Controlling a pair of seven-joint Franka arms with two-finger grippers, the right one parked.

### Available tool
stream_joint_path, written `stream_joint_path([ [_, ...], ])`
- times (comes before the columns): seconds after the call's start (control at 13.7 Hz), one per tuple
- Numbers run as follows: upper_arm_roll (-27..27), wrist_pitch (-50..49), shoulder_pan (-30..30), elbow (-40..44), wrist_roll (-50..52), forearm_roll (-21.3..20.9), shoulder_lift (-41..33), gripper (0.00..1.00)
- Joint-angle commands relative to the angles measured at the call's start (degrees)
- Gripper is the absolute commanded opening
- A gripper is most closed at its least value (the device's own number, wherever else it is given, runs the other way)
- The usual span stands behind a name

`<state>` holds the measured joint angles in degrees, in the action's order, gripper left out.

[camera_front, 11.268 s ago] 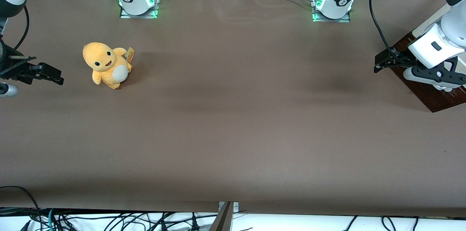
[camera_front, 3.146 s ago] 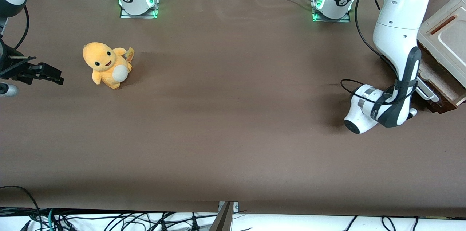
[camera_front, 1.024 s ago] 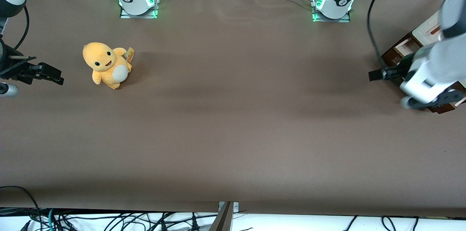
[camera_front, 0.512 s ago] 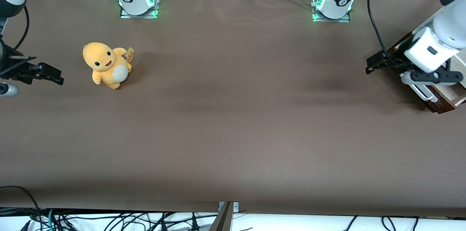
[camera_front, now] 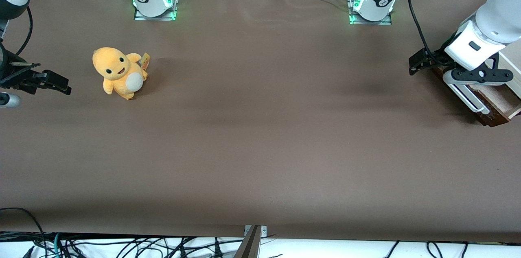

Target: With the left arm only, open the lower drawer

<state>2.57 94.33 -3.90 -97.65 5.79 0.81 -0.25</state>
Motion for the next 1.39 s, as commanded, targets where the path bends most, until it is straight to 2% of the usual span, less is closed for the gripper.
stream_joint_path([
  [0.0,-0.8,-1.0,-0.8,0.8,-1.3,-1.3,0.0,1.00],
  [0.29,-1.2,-1.1,0.6,3.7,-1.3,-1.3,1.7,1.00],
  [0.66,-1.2,-1.2,1.1,3.8,-4.5,-1.3,1.8,1.00],
  [1.32,-1.2,-1.2,1.1,3.8,-4.4,-1.3,2.0,1.00],
])
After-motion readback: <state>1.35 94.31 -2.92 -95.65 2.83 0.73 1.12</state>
